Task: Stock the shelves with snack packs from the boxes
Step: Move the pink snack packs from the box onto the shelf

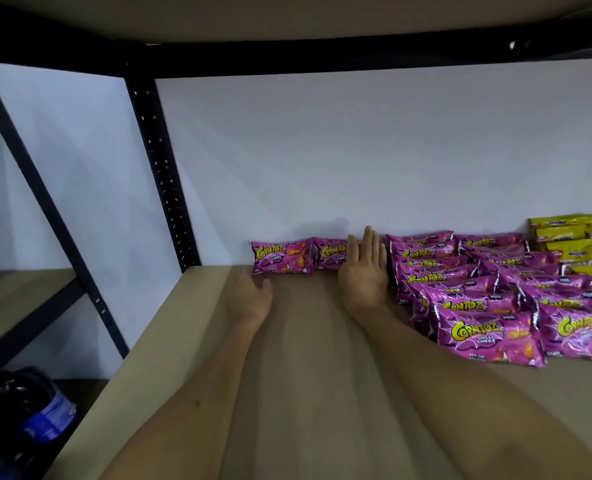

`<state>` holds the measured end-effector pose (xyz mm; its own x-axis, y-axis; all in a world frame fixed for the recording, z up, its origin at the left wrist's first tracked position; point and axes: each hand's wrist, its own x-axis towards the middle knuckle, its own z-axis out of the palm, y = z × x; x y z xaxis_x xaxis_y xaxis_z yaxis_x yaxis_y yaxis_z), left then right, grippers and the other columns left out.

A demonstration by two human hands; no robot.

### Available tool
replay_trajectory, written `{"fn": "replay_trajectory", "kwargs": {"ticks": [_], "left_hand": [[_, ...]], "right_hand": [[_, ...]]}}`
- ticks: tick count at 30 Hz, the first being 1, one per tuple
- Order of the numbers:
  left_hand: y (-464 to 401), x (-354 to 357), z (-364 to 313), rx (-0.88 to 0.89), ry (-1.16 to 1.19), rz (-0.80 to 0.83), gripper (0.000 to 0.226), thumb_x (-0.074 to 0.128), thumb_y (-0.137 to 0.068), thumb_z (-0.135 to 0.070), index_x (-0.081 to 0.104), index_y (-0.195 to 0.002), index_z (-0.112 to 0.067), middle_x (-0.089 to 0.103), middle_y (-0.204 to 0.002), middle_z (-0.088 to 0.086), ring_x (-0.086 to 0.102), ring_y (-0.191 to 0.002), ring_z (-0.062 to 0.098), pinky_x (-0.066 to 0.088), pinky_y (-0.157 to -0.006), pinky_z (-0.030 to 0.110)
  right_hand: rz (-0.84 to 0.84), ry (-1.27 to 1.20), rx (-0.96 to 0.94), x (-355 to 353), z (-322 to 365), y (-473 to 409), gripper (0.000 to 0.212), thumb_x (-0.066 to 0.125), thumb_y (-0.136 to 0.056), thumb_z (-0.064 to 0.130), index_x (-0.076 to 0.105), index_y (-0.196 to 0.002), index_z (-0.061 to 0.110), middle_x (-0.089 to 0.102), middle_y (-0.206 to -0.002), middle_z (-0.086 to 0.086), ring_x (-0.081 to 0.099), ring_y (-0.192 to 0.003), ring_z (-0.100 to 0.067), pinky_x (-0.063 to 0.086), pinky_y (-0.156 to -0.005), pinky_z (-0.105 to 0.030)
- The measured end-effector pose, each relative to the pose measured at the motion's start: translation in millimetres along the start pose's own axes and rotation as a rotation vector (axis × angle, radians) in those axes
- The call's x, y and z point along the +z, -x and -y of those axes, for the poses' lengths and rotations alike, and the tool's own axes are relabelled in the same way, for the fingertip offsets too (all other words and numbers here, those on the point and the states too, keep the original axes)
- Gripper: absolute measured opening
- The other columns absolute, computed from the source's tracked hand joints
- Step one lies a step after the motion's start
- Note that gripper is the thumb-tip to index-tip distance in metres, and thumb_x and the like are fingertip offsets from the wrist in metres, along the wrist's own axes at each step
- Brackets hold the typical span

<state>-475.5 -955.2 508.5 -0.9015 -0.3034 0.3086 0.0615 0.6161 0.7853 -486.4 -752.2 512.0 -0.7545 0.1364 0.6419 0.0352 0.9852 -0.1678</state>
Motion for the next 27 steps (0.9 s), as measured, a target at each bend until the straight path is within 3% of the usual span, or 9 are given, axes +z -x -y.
{"fn": "replay_trajectory", "kwargs": {"ticks": [4,6,10,13,16,20,23,25,27], "left_hand": [[18.2,-13.8,6.3,0.044,-0.144,0.067,0.022,0.056,-0.084,-0.015,0.068,-0.099,-0.004,0.068,-0.098,0.018,0.062,-0.095,0.035,0.047,-0.08,0.036],[31.1,-22.6,4.9,0.12,-0.202,0.116,0.017,0.057,-0.082,-0.011,0.07,-0.09,-0.004,0.07,-0.09,0.016,0.064,-0.089,0.034,0.046,-0.076,0.035],[64.4,-37.7,-3.9,0.31,-0.324,0.174,0.014,0.057,-0.081,-0.013,0.069,-0.083,-0.007,0.069,-0.088,0.014,0.062,-0.087,0.033,0.047,-0.076,0.036],[96.0,-48.7,-16.6,0.409,-0.368,0.214,0.016,0.054,-0.087,-0.017,0.067,-0.087,-0.009,0.067,-0.095,0.012,0.059,-0.094,0.03,0.044,-0.079,0.034],[127.2,-65.3,-30.0,0.455,-0.376,0.221,0.022,0.05,-0.091,-0.022,0.067,-0.094,-0.008,0.067,-0.102,0.01,0.059,-0.098,0.03,0.048,-0.083,0.038],[185.5,-85.8,-45.4,0.529,-0.414,0.174,0.038,0.038,-0.09,-0.033,0.068,-0.097,-0.011,0.068,-0.1,0.007,0.061,-0.094,0.029,0.05,-0.079,0.041],[236.4,-86.8,-48.4,0.642,-0.424,-0.071,0.039,0.037,-0.097,-0.03,0.07,-0.104,-0.013,0.069,-0.112,0.004,0.061,-0.11,0.025,0.047,-0.088,0.039],[265.3,-78.0,-41.1,0.684,-0.41,-0.21,0.036,0.043,-0.098,-0.027,0.065,-0.122,-0.01,0.061,-0.13,0.008,0.052,-0.126,0.026,0.039,-0.101,0.045],[293.0,-63.3,-27.4,0.68,-0.445,-0.242,0.052,0.05,-0.094,-0.029,0.047,-0.14,-0.005,0.043,-0.148,0.015,0.036,-0.14,0.031,0.031,-0.11,0.052]], "right_hand": [[0.077,-0.051,-0.093,-13.9,7.5,16.3,0.055,0.074,-0.068,0.005,0.061,-0.121,-0.003,0.058,-0.129,-0.027,0.054,-0.123,-0.043,0.048,-0.095,-0.055],[0.144,-0.097,-0.112,-28.2,12.2,35.2,0.051,0.07,-0.07,0.002,0.061,-0.121,-0.001,0.061,-0.123,-0.021,0.058,-0.115,-0.041,0.054,-0.086,-0.049],[0.299,-0.126,-0.136,-73.6,16.1,74.7,0.028,0.05,-0.092,0.016,0.057,-0.117,0.007,0.06,-0.115,-0.014,0.057,-0.106,-0.036,0.049,-0.077,-0.04],[0.365,-0.164,-0.141,-107.1,8.5,96.6,0.03,0.049,-0.091,0.023,0.06,-0.117,0.012,0.061,-0.116,-0.013,0.06,-0.102,-0.037,0.05,-0.08,-0.04],[0.384,-0.251,-0.199,-133.9,0.1,115.9,0.021,0.049,-0.089,0.024,0.063,-0.1,0.013,0.065,-0.102,-0.01,0.062,-0.094,-0.034,0.051,-0.077,-0.039],[0.304,-0.341,-0.255,-167.6,-19.2,162.2,0.022,0.052,-0.089,0.024,0.067,-0.097,0.011,0.069,-0.103,-0.007,0.063,-0.096,-0.031,0.053,-0.082,-0.041],[0.024,-0.362,-0.332,-188.4,-37.0,210.5,0.025,0.055,-0.089,0.018,0.072,-0.106,0.011,0.07,-0.116,-0.005,0.064,-0.11,-0.026,0.049,-0.093,-0.037],[-0.09,-0.381,-0.412,-193.0,-50.1,240.4,0.035,0.056,-0.088,0.014,0.067,-0.12,0.01,0.061,-0.133,-0.007,0.054,-0.127,-0.025,0.039,-0.106,-0.041],[-0.072,-0.387,-0.487,-189.6,-67.7,268.1,0.043,0.055,-0.085,0.01,0.062,-0.128,0.01,0.044,-0.149,-0.011,0.034,-0.142,-0.028,0.027,-0.116,-0.046]]}}
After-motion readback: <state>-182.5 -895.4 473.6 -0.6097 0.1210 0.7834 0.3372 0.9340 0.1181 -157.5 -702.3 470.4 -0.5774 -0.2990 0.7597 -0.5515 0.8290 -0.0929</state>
